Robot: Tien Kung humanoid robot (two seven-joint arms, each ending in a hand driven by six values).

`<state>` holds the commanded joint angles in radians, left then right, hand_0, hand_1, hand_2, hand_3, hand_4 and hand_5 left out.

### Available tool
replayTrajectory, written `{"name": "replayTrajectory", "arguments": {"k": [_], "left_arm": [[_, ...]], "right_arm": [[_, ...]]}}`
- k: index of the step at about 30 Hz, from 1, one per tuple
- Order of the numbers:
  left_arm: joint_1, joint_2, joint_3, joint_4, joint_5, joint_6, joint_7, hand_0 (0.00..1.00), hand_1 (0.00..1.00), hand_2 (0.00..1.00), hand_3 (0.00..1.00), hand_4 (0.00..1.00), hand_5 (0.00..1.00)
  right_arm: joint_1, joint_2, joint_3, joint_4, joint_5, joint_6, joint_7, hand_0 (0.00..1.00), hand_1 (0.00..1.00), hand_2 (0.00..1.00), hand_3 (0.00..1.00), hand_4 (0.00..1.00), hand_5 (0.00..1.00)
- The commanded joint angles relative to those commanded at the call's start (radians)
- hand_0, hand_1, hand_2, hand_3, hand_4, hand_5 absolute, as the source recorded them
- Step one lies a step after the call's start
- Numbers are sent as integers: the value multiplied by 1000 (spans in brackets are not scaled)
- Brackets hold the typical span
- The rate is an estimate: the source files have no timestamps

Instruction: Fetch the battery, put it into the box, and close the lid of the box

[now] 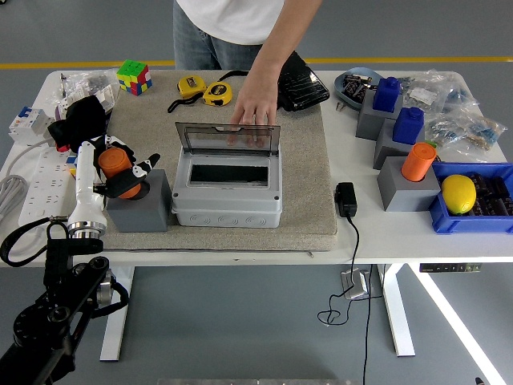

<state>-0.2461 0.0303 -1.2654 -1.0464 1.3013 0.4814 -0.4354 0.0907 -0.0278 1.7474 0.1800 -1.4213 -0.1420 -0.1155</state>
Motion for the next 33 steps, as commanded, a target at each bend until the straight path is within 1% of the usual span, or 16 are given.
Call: {"name": "replayTrajectory", "arguments": {"k": [4, 5, 6, 14, 17, 20, 21, 22, 23, 26, 29, 30, 33], "left_arm": [[-7, 5, -5, -28, 6, 10, 4, 25, 36, 97, 122, 822, 198], [-9, 6, -5, -34, 8, 12, 5, 26, 35, 94, 120, 800, 210], [-10, 7, -6, -39, 10, 14, 6, 26, 35, 94, 120, 800, 210], [-10, 20, -4, -88, 61, 24, 30, 23, 36, 95, 120, 804, 200], [-16, 49, 17, -130, 133, 29, 73, 25, 36, 95, 120, 808, 194], [-35, 104, 57, -185, 229, 28, 139, 25, 36, 95, 120, 808, 194], [-39, 119, 67, -201, 274, 27, 164, 25, 36, 95, 120, 808, 194], [-46, 143, 88, -228, 319, 24, 197, 25, 36, 95, 120, 808, 194], [-50, 161, 104, -250, 357, 20, 222, 26, 37, 100, 119, 812, 199], [-61, 208, 149, -323, 485, 2, 309, 26, 37, 100, 119, 812, 199], [-65, 231, 175, -379, 609, -15, 380, 27, 35, 99, 119, 814, 201], [-70, 241, 190, -401, 654, -27, 410, 27, 35, 99, 119, 814, 201], [-82, 258, 222, -434, 777, -50, 458, 27, 35, 99, 119, 814, 201]], "right_arm": [[2, -1, 0, 0, 2, 0, 1, 824, 789, 763, 796, 998, 998], [3, -1, 1, 0, 1, 0, 1, 824, 790, 763, 797, 998, 998], [3, 0, 2, 0, 1, 0, 1, 824, 790, 763, 797, 998, 998], [3, 1, 7, 0, -1, 0, 1, 824, 790, 763, 796, 998, 998], [6, 0, 9, 0, 2, 0, 3, 824, 789, 763, 797, 998, 998], [10, -4, 13, 0, -1, -1, 3, 824, 789, 763, 797, 998, 998], [11, -5, 15, 0, -1, -1, 3, 824, 789, 763, 797, 998, 998], [11, -6, 16, 0, -1, -1, 3, 824, 789, 763, 797, 998, 998], [11, -7, 17, 0, -1, -1, 3, 824, 789, 763, 796, 998, 998], [12, -10, 22, 0, -3, -1, 3, 824, 789, 763, 796, 998, 998], [13, -10, 21, 0, -1, 0, 4, 824, 790, 763, 796, 998, 998], [13, -10, 22, 0, -2, 0, 4, 824, 790, 763, 796, 998, 998], [14, -11, 23, 0, -2, 0, 5, 824, 790, 763, 796, 998, 998]]}}
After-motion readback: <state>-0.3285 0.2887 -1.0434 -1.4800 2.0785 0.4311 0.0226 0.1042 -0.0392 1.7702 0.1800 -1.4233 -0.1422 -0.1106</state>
